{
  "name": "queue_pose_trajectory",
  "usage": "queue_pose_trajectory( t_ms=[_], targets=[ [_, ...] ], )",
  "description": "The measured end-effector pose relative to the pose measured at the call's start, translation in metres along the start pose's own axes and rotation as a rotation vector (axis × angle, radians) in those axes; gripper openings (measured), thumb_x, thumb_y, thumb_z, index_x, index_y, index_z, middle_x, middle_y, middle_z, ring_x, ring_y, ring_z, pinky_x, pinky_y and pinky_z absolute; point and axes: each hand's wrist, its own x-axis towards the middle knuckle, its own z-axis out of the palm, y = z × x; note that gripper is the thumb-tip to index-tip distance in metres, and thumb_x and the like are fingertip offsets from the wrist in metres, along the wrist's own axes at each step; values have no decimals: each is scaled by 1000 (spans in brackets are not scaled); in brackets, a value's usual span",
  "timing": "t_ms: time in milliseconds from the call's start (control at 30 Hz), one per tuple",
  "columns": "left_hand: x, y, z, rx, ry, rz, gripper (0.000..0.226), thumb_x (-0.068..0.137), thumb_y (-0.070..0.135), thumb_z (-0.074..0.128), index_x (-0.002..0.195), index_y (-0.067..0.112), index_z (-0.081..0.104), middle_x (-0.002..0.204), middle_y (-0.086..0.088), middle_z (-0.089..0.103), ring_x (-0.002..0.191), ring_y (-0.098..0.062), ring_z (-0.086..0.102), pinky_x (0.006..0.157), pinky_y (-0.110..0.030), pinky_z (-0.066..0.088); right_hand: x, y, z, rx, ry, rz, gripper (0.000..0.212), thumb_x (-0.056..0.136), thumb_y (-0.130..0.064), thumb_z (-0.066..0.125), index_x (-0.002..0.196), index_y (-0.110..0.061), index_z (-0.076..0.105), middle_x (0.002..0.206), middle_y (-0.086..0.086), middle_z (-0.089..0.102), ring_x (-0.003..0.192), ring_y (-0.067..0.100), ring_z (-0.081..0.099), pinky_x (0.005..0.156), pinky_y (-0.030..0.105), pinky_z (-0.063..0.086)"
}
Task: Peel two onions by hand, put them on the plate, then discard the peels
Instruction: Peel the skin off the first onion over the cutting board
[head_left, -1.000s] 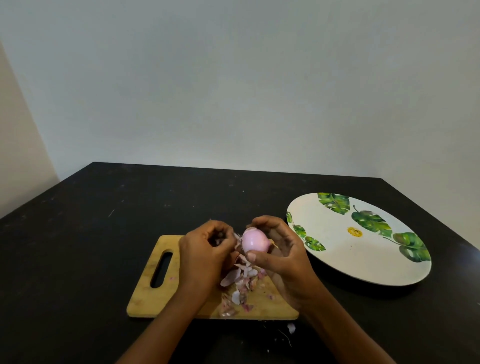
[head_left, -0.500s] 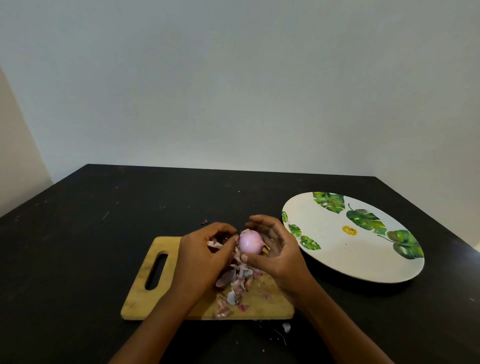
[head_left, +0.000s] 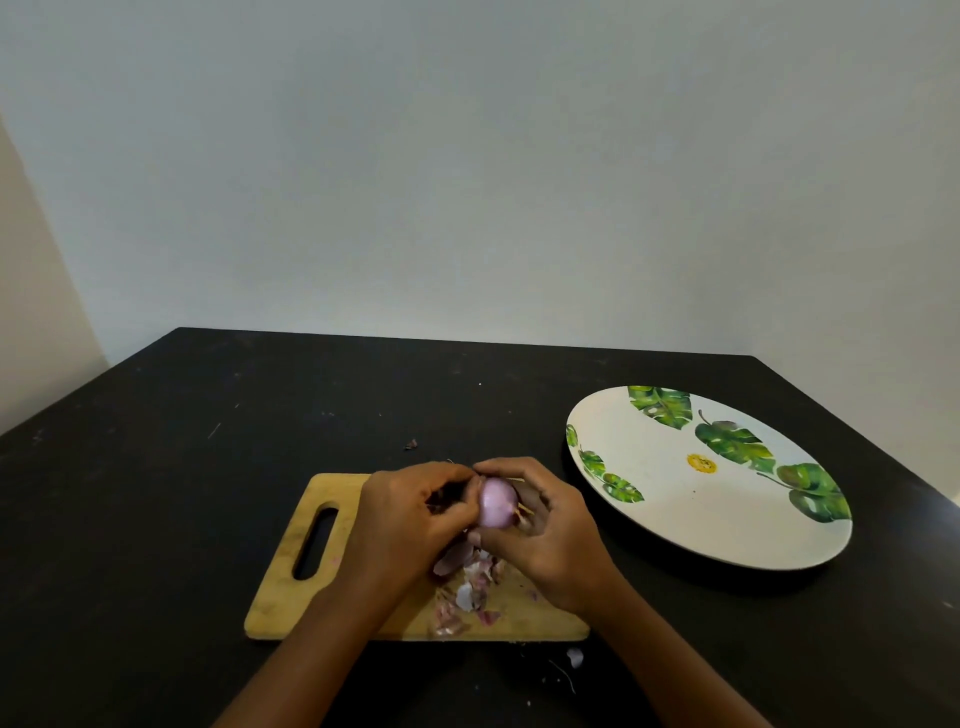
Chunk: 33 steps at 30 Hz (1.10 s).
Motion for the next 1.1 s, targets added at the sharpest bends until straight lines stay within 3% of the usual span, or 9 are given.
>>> queue_pose_trajectory(
  t_ms=[133,233,333,433,533,700,800,900,1100],
  targets=[
    [0,0,1,-17,34,-49,20,73,35,56,82,24,70,71,20,62,79,1,61,66,-13,51,-1,-3,1,11,5,10,46,71,-20,79,114,-19,62,113,-1,67,109,17,64,92,33,54],
    [1,0,3,-116,69,-173,7,68,29,58,71,32,64,63,14,64,71,-8,63,61,-20,53,-2,-4,4,32,-2,6,47,73,-11,80,114,-20,61,114,0,67,109,17,64,90,29,54],
    [2,2,2,-253,138,-286,12,65,28,60,70,19,68,72,8,69,68,-9,64,62,-21,53,-2,-7,5,87,-16,-11,55,73,0,79,119,-22,56,119,-3,64,112,13,63,89,23,52],
    [5,6,-1,-345,204,-372,5,76,10,64,72,9,68,71,-4,69,65,-17,65,62,-30,55,-1,-10,6,162,10,-25,61,73,6,77,123,-19,53,121,-6,66,115,12,62,90,22,52],
    [8,8,-3,-449,215,-484,14,83,0,58,75,6,68,68,-10,68,64,-25,64,61,-36,54,-1,-11,6,208,19,-17,61,74,9,75,123,-20,53,123,-11,65,117,12,61,90,22,51],
    [10,16,-5,-756,200,-715,17,89,6,53,82,1,68,66,-8,65,57,-14,58,60,-33,52,1,-15,3,348,66,78,59,69,-2,77,120,-21,56,117,-6,67,114,14,63,88,25,53],
    [12,19,-3,-874,184,-769,21,91,8,50,81,2,67,61,-3,63,51,-7,56,50,-24,50,3,-16,0,484,24,213,58,69,-7,77,122,-20,58,119,-2,67,114,21,63,92,36,54],
    [14,21,-4,-961,189,-795,23,92,8,49,77,4,66,57,-2,61,46,-5,53,45,-18,48,4,-20,0,730,-16,317,57,70,-9,83,122,-12,61,118,8,68,112,32,64,90,39,55],
    [15,20,-4,-1052,184,-804,27,93,7,47,72,3,63,59,-5,59,45,-4,49,43,-13,45,5,-29,2,878,-26,395,39,87,-17,64,122,-1,58,116,24,66,105,35,66,83,40,58]
  ],
)
